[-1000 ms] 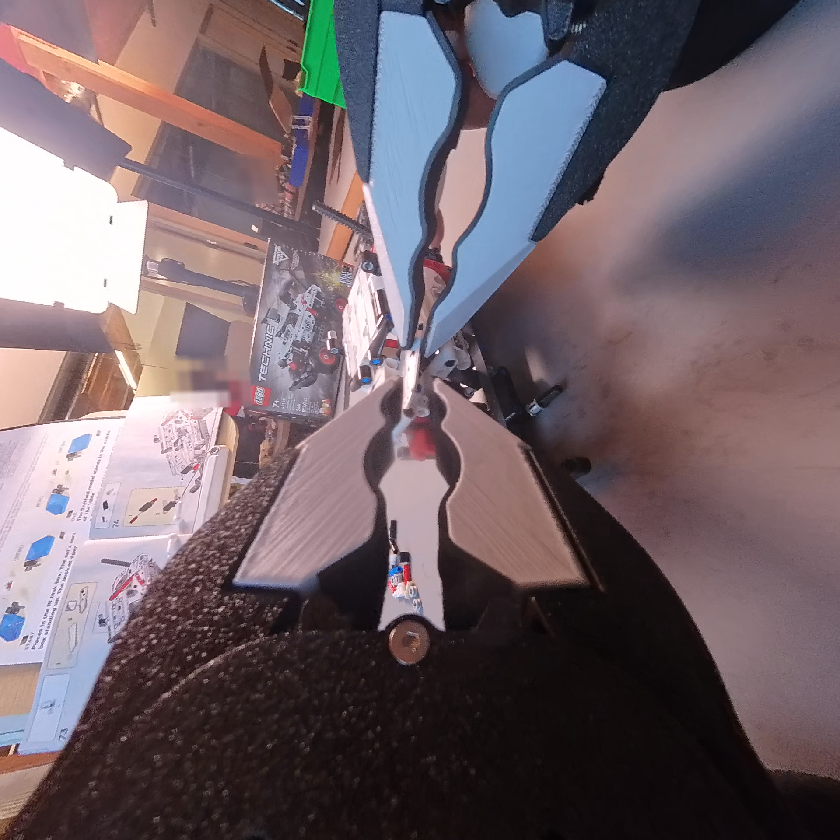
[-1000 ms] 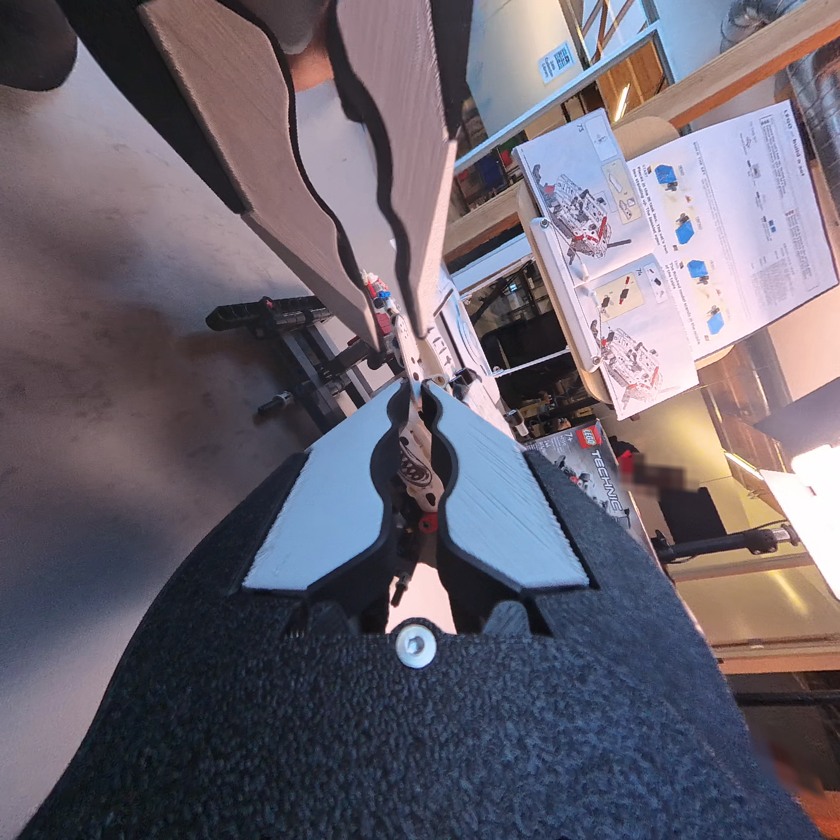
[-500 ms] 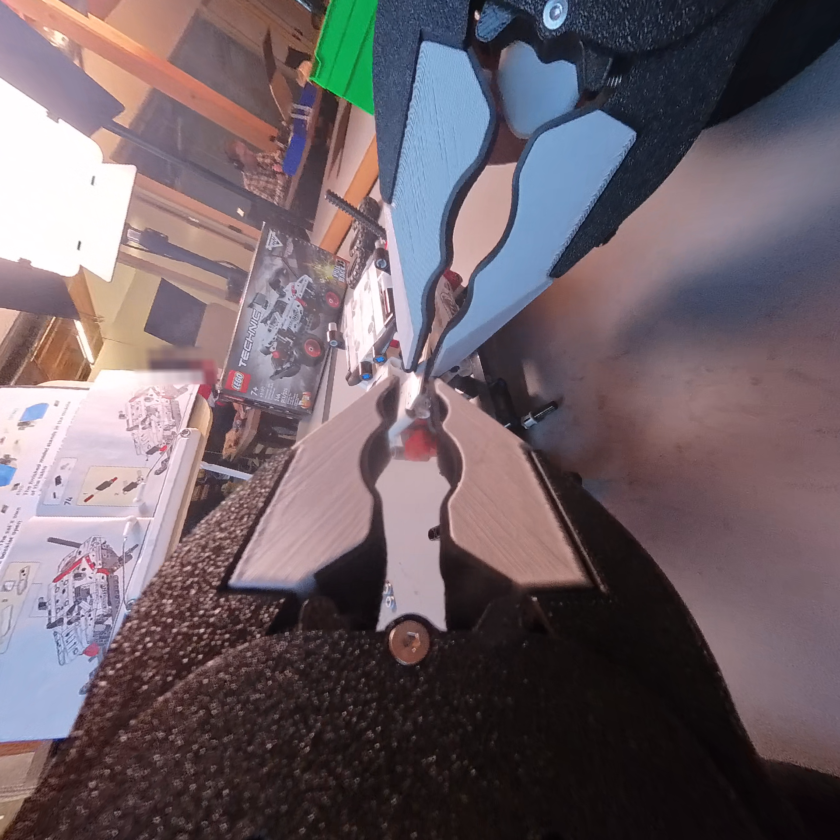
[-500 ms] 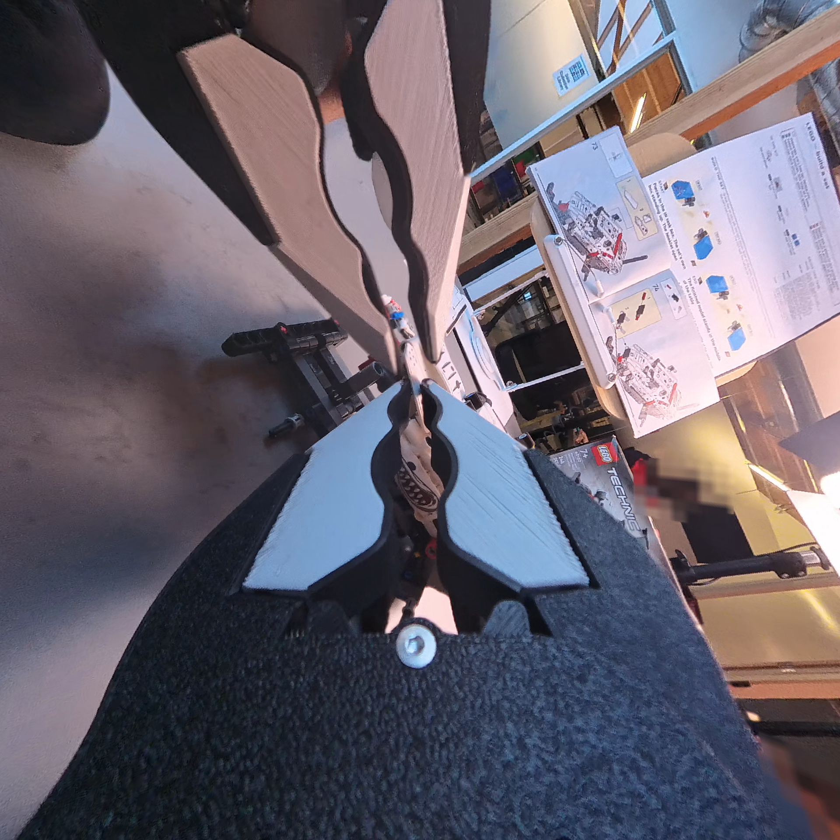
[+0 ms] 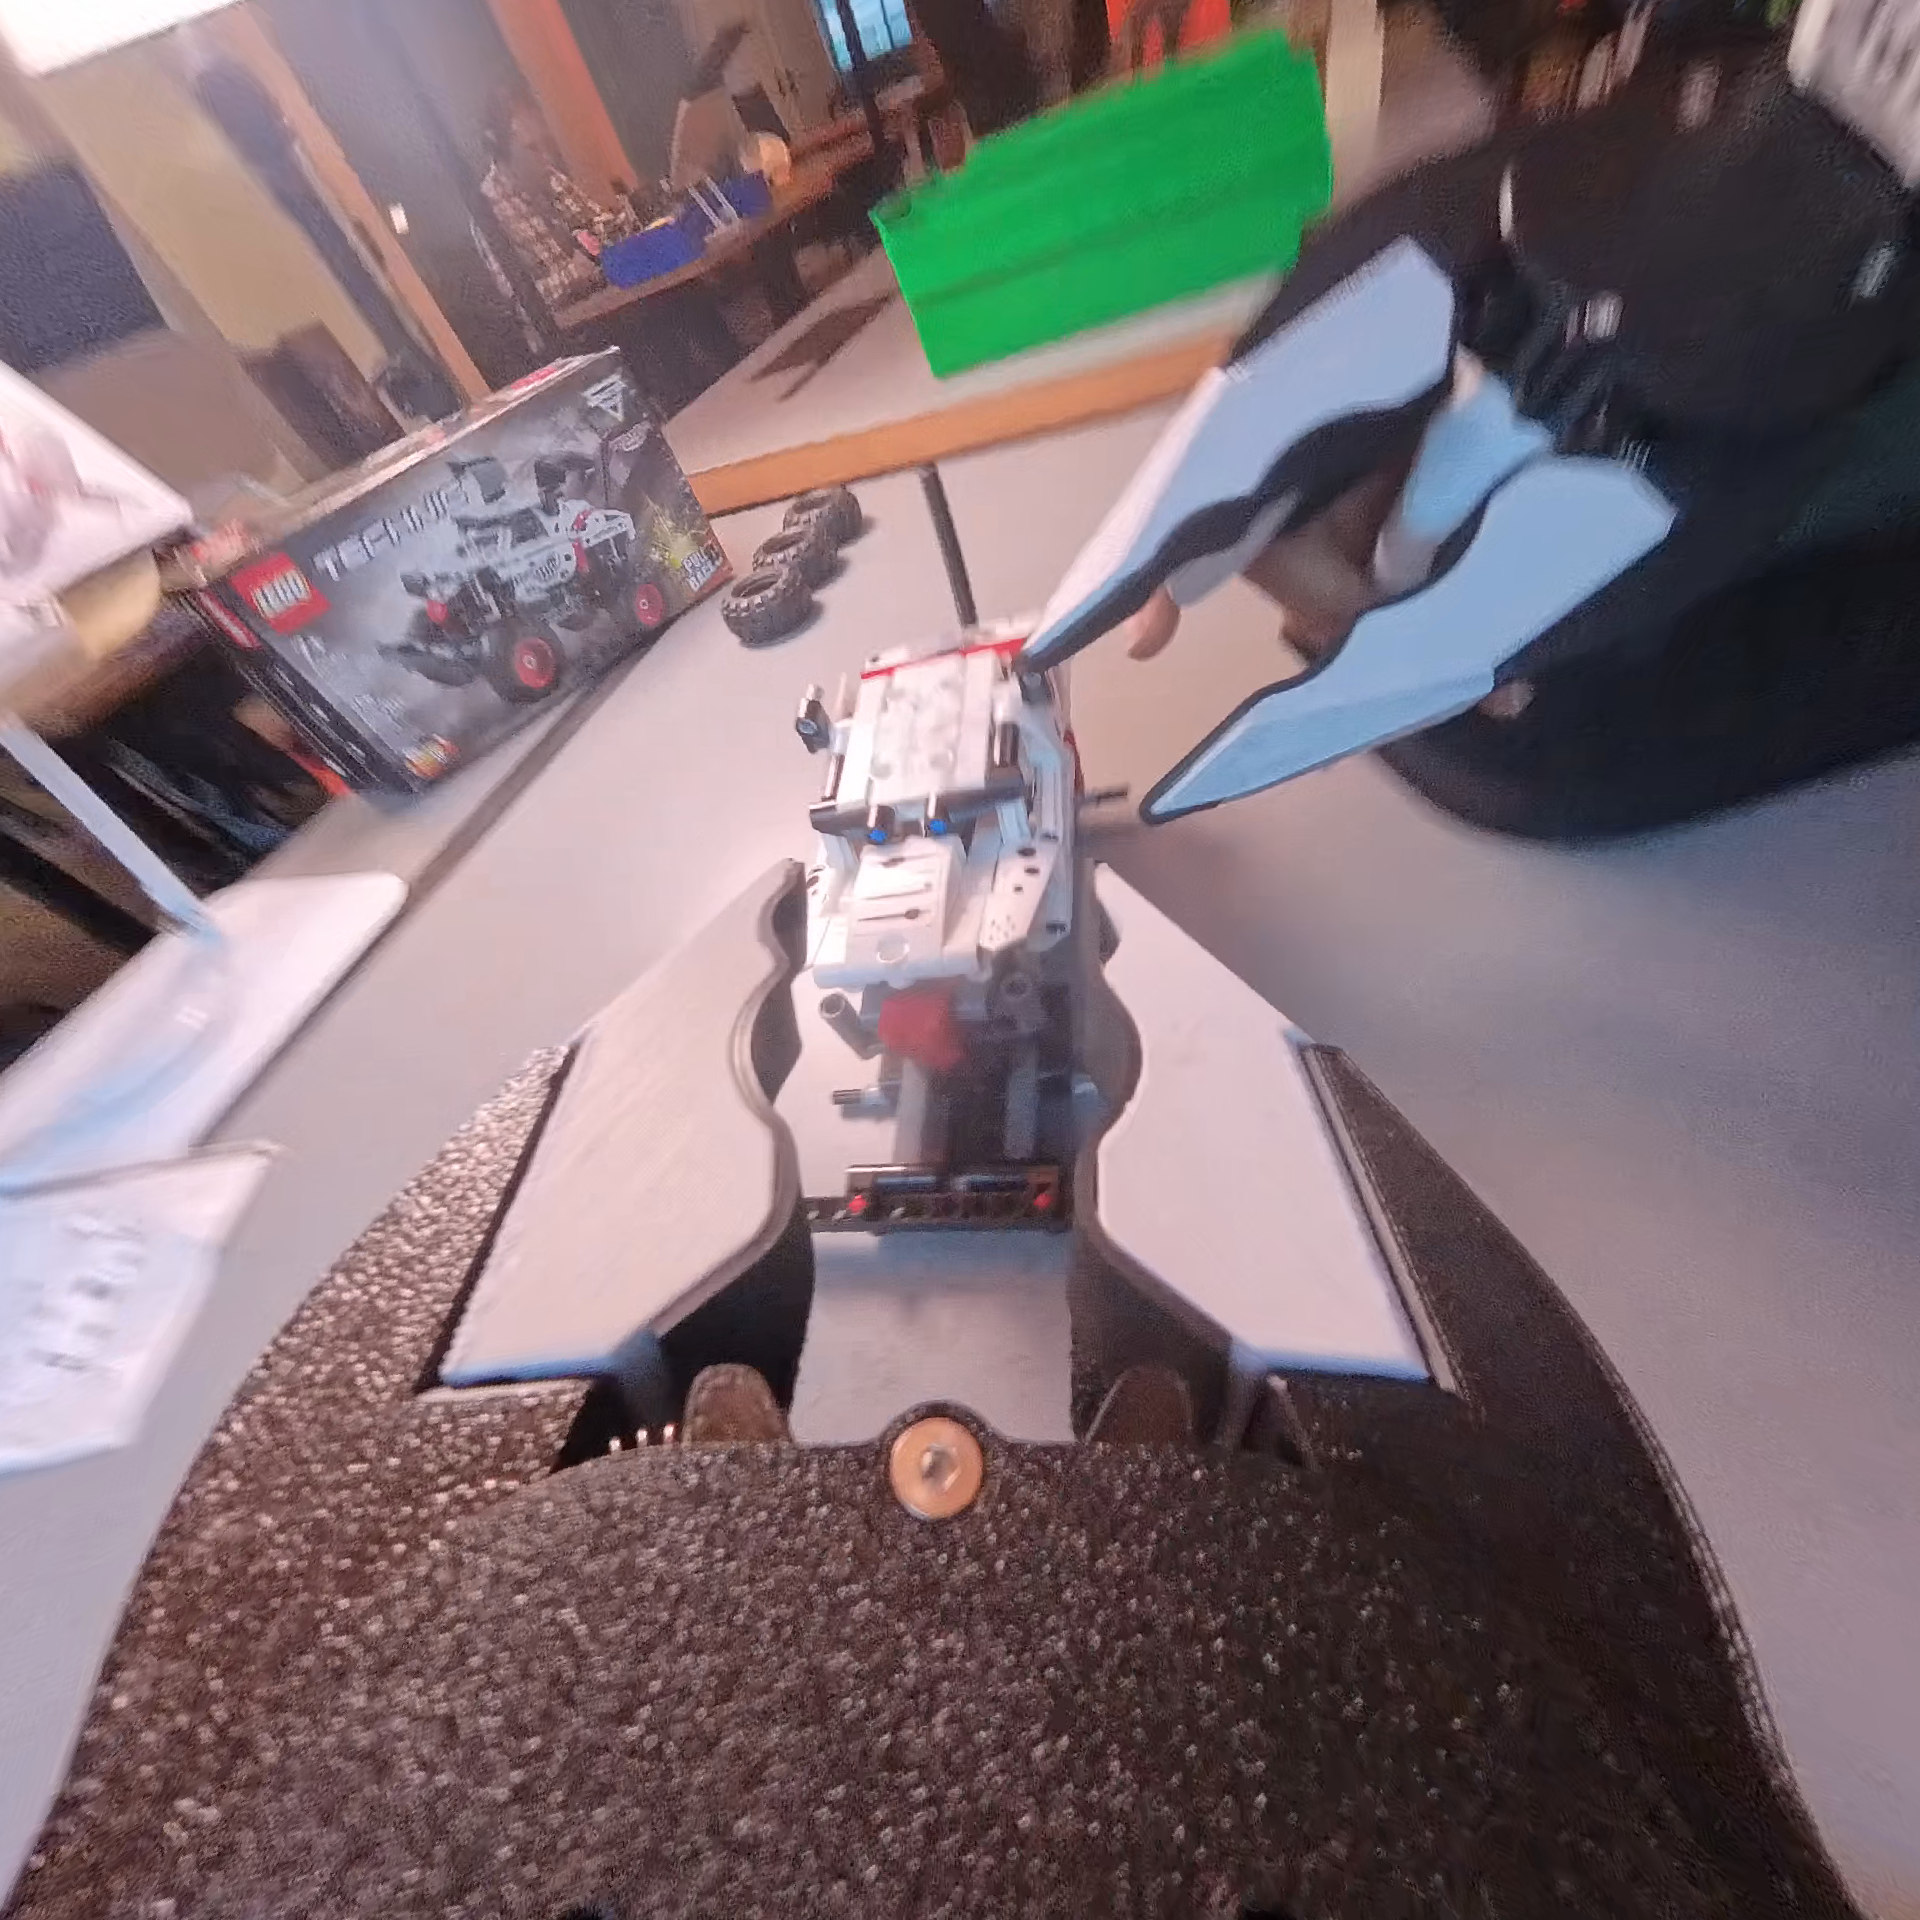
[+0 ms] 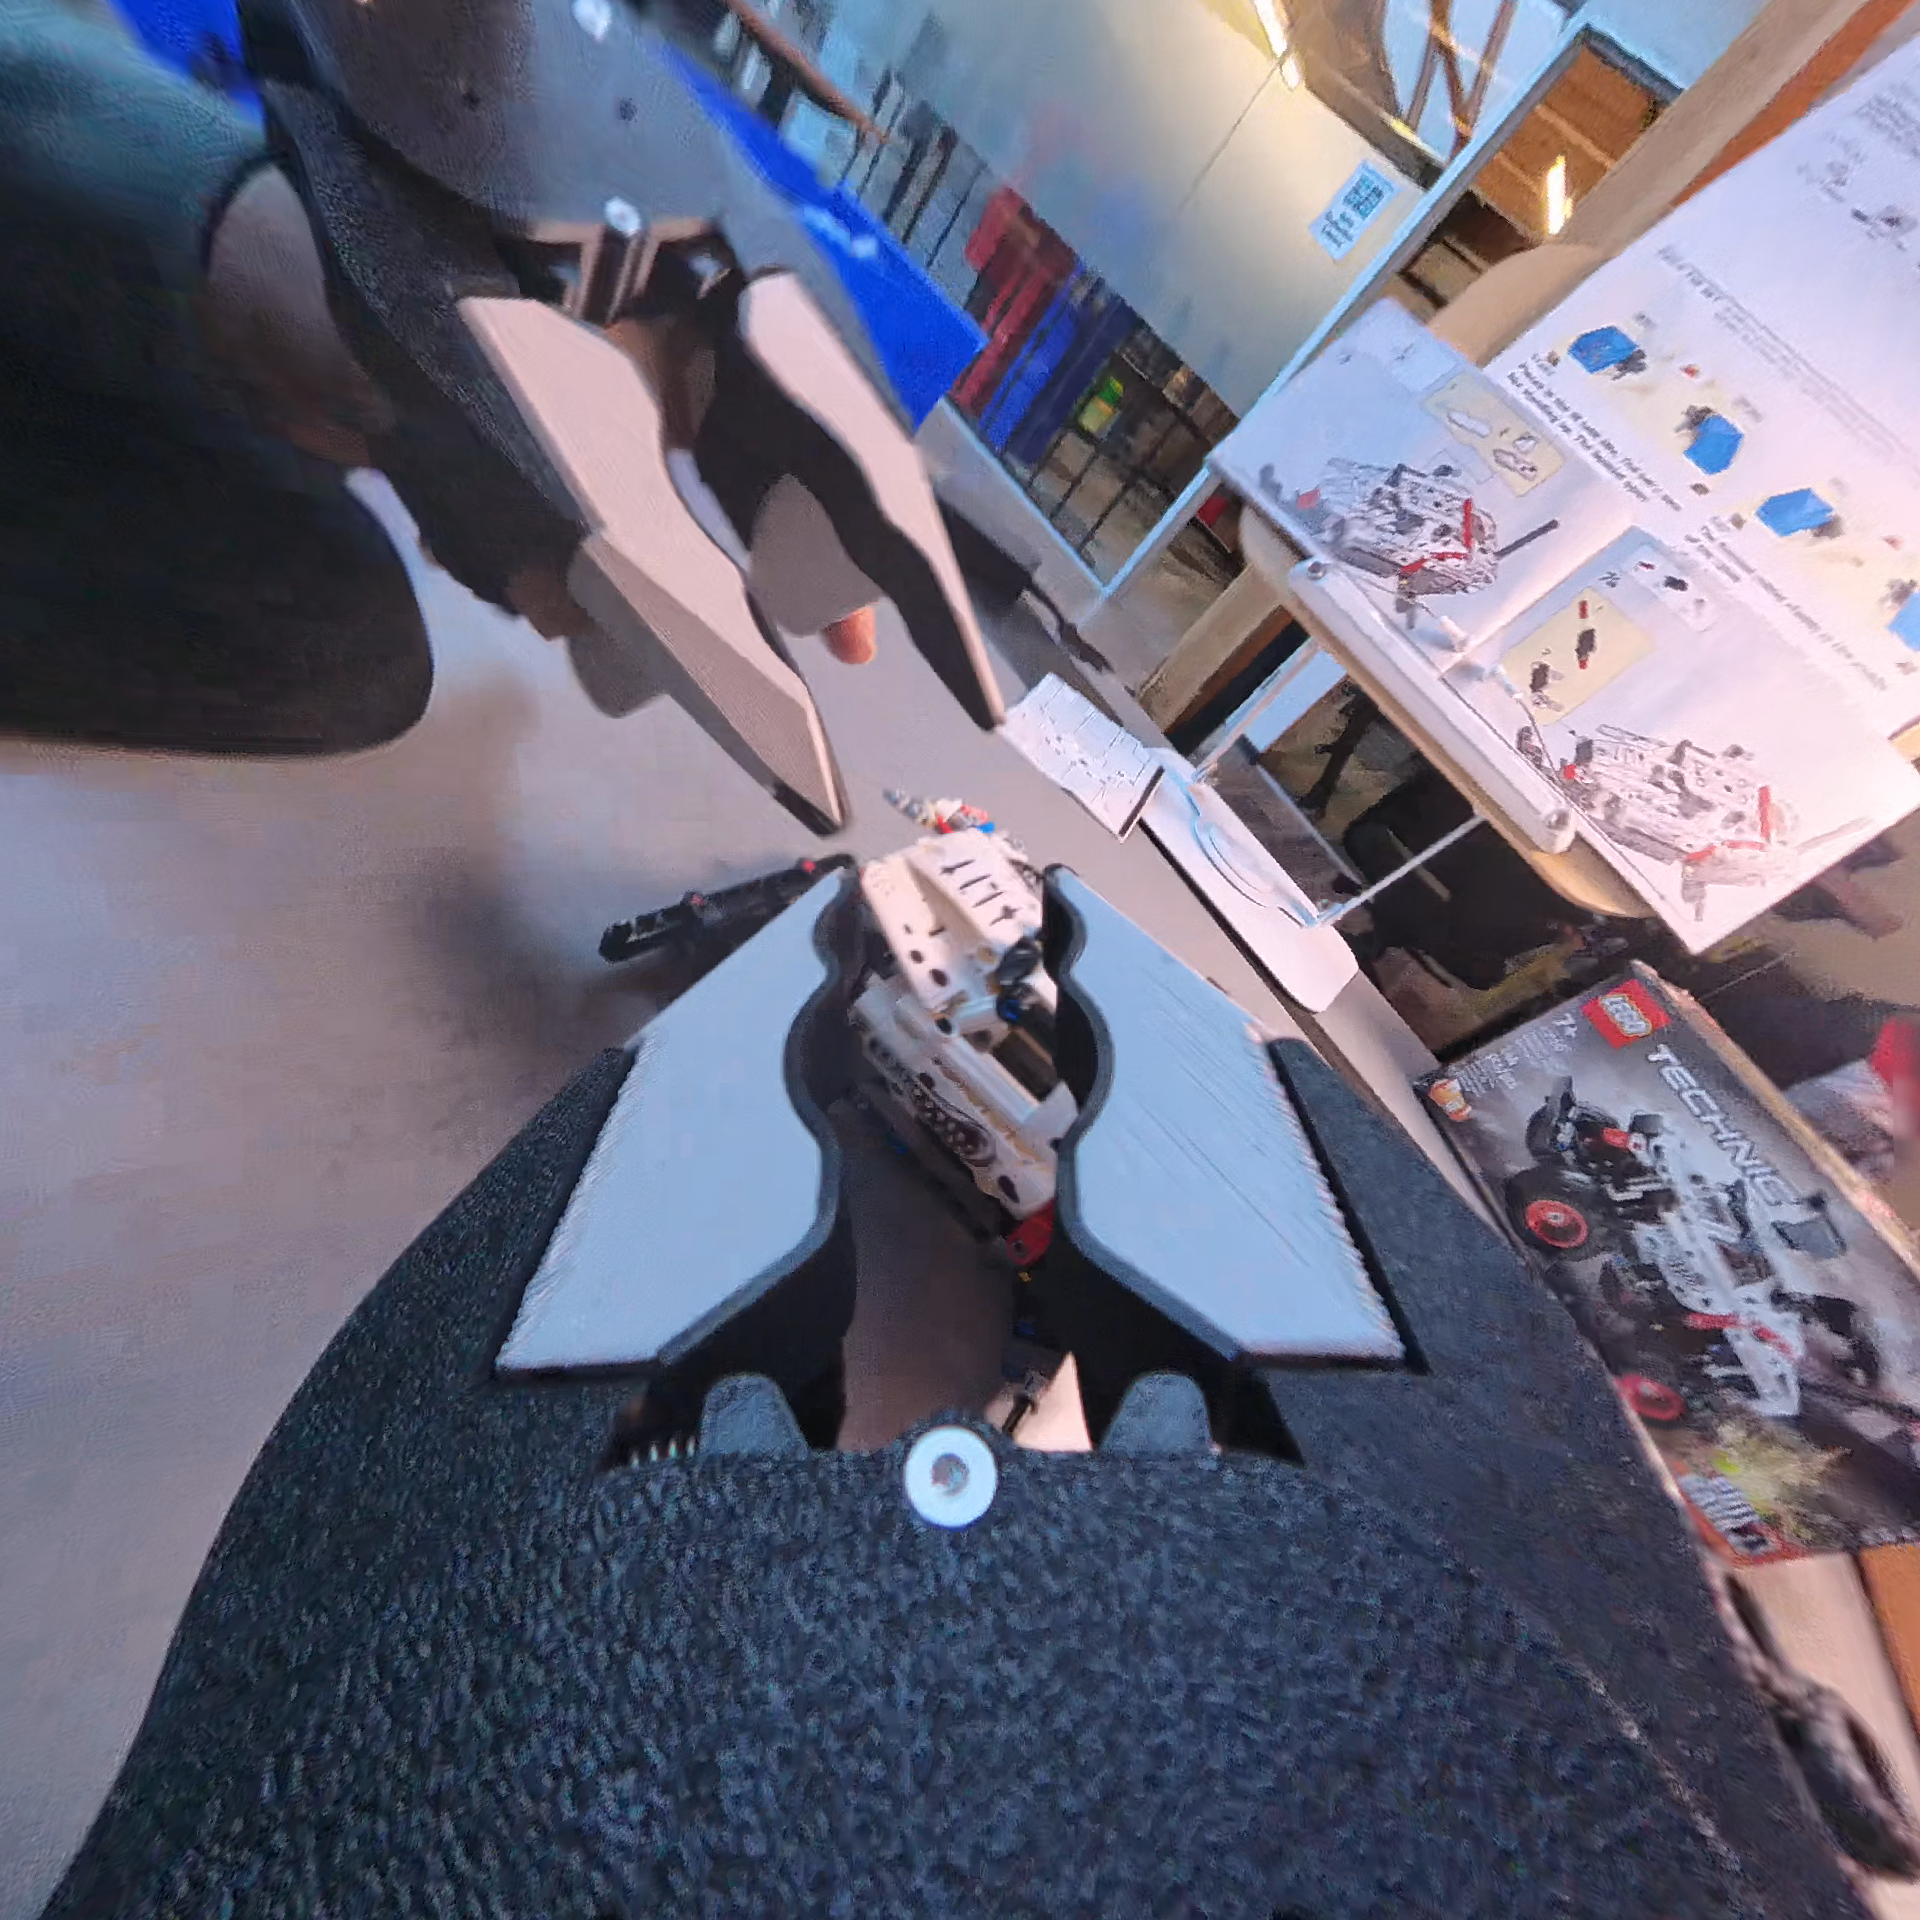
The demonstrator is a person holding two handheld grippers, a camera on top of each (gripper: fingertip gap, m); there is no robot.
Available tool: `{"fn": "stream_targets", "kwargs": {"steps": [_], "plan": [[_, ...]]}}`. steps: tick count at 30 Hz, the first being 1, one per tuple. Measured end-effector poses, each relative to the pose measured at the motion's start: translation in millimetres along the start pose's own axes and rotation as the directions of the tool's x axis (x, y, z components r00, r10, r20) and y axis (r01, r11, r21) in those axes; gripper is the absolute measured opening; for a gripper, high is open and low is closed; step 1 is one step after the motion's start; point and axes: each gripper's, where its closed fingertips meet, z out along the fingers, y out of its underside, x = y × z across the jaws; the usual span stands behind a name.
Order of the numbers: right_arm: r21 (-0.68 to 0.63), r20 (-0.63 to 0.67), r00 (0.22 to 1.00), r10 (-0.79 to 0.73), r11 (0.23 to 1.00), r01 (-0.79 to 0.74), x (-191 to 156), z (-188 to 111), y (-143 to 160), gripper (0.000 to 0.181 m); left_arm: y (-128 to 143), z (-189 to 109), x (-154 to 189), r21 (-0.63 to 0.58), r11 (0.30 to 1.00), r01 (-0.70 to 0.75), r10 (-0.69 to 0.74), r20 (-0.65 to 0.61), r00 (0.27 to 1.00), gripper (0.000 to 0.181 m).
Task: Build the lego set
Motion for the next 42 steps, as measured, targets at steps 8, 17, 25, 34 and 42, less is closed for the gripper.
{"fn": "stream_targets", "kwargs": {"steps": [8, 17, 25, 34, 42], "plan": [[-0.002, 0.014, 0.923, 0.385, 0.923, -0.385, 104, -52, 55, 0.047, 16, 0, -21, -0.043, 0.876, 0.48, -0.482, -0.1, 0.871, 0.082], [-0.225, 0.371, 0.794, 0.482, 0.876, -0.426, 84, -25, 118, 0.081, 54, 29, -10, -0.27, 0.909, 0.316, -0.348, -0.081, 0.934, 0.068], [-0.205, 0.5, 0.75, 0.433, 0.901, -0.383, 63, -2, 110, 0.078, 53, 29, -12, -0.255, 0.919, 0.3, -0.339, -0.127, 0.932, 0.053], [-0.234, 0.501, 0.739, 0.451, 0.892, -0.386, 49, 1, 102, 0.074, 41, 9, -26, -0.202, 0.904, 0.376, -0.409, -0.156, 0.899, 0.052], [-0.202, 0.499, 0.76, 0.416, 0.909, -0.365, 51, 1, 100, 0.074, 58, 11, -17, -0.275, 0.901, 0.337, -0.384, -0.137, 0.913, 0.053]]}}
